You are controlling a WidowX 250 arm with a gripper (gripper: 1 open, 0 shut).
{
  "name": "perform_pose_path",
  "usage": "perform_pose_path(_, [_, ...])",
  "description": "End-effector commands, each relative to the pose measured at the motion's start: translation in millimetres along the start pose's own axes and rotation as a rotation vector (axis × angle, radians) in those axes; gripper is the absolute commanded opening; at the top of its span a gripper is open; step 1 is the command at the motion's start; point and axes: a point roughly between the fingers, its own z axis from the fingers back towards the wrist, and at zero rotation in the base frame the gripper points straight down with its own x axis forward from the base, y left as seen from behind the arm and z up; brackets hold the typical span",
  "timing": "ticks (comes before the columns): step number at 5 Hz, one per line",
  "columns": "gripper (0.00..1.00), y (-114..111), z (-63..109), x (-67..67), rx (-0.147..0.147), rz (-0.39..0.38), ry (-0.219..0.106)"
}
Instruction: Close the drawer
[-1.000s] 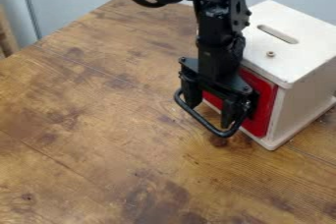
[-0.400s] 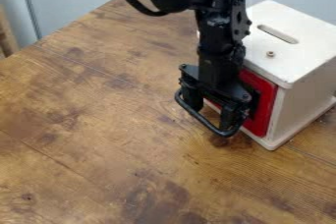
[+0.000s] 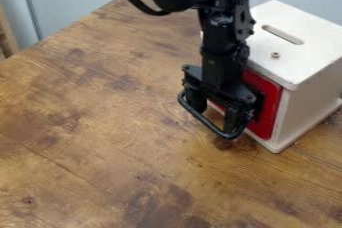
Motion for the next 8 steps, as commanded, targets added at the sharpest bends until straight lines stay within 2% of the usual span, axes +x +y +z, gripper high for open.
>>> perform_pose_path(1, [1.00,10,55.9,19.3,0.012,0.054,-0.158])
perform_pose_path(4, [1.00,10,76.1,24.8,0.016,0.066,-0.199])
perform_pose_path(5, [1.00,11,83.0,28.4,0.012,0.071,-0.191])
perform_pose_path(6, [1.00,13,101.6,34.8,0.008,0.125,-0.128])
perform_pose_path(7, [1.00,15,105.5,28.5,0.012,0.175,-0.102])
perform_pose_path(8, [1.00,17,108.9,23.8,0.020,0.196,-0.108])
